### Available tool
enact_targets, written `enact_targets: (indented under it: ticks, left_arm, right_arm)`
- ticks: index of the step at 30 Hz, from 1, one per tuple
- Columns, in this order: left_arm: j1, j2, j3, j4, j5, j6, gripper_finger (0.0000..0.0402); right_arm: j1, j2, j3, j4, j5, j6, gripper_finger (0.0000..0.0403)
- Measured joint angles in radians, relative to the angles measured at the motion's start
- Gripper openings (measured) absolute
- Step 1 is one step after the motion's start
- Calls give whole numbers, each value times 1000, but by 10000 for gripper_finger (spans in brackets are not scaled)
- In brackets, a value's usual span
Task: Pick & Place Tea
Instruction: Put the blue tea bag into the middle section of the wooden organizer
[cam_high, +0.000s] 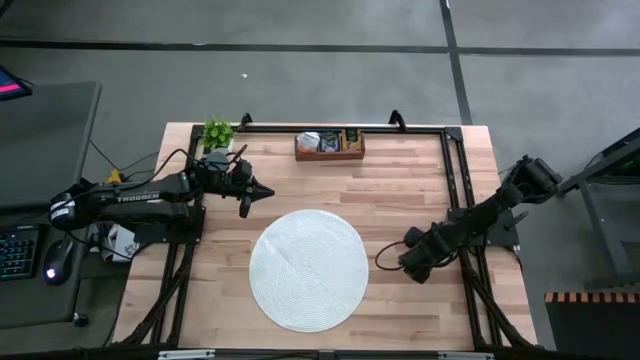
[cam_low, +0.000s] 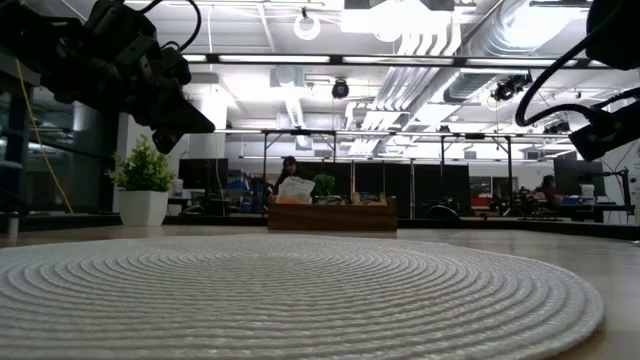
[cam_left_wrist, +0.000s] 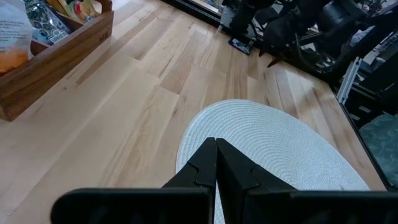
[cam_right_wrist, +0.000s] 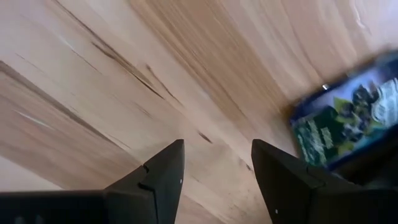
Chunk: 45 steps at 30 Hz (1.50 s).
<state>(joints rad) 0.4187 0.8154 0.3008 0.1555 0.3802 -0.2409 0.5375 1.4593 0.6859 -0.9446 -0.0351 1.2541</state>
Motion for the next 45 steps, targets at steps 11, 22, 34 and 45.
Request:
enact_targets:
  ticks: [11, 22, 34, 45]
  left_arm:
    - [0, 0, 0, 0, 0, 0, 0]
    - [0, 0, 0, 0, 0, 0, 0]
    - [0, 0, 0, 0, 0, 0, 0]
    - [0, 0, 0, 0, 0, 0, 0]
  right_arm:
    - [0, 0, 1, 100, 72, -4, 248]
    - [-38, 0, 1, -62, -16, -116, 277]
    - [-117, 0, 1, -168, 68, -195, 277]
    - [-200, 106, 5, -148, 47, -291, 277]
